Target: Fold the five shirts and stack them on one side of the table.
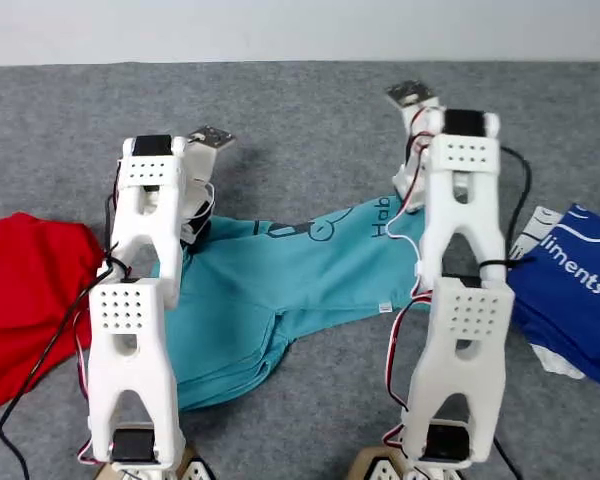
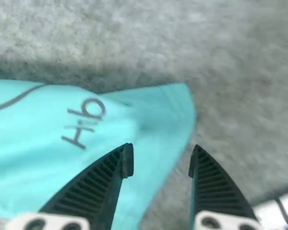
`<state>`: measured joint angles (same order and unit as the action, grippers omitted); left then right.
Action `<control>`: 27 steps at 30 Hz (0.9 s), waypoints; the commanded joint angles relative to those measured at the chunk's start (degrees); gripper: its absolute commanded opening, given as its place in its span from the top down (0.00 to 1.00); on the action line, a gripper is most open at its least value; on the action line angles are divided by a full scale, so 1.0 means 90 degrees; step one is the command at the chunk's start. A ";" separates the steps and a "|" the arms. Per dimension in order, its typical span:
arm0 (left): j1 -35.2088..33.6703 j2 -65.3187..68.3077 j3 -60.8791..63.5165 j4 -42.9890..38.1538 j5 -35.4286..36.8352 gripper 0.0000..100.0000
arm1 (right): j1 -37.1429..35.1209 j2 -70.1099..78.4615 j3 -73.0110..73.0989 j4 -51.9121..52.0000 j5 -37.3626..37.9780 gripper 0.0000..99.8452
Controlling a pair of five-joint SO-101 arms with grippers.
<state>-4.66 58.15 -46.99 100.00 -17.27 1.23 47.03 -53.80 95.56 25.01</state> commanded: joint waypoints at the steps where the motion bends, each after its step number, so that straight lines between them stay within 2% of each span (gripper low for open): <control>1: 0.0107 -0.0381 -0.0122 0.0049 0.0283 0.99 | 0.0122 -0.0757 -0.0352 0.0366 0.0068 0.80; 6: 0.0234 -0.1065 -0.0132 0.0049 0.0342 0.99 | 0.0151 -0.0904 -0.0195 0.0845 0.0293 0.81; 12: 0.0244 -0.1680 -0.0103 0.0049 0.0332 0.99 | 0.0347 -0.1197 0.0772 0.0835 0.0518 0.93; 15: 0.0254 -0.1856 -0.0024 0.0068 0.0332 0.99 | 0.0435 -0.1490 0.1534 0.0835 0.0547 0.95; 20: 0.0254 -0.2501 0.0943 0.0068 0.0293 0.91 | 0.0650 -0.2085 0.2589 0.0825 0.0527 0.95; 27: 0.0195 -0.3624 0.2261 0.0059 -0.0049 0.89 | 0.0923 -0.2818 0.3810 0.0816 0.0518 0.95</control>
<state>-2.64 32.84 -28.97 99.56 -16.40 8.88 27.08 -21.80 100.66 29.41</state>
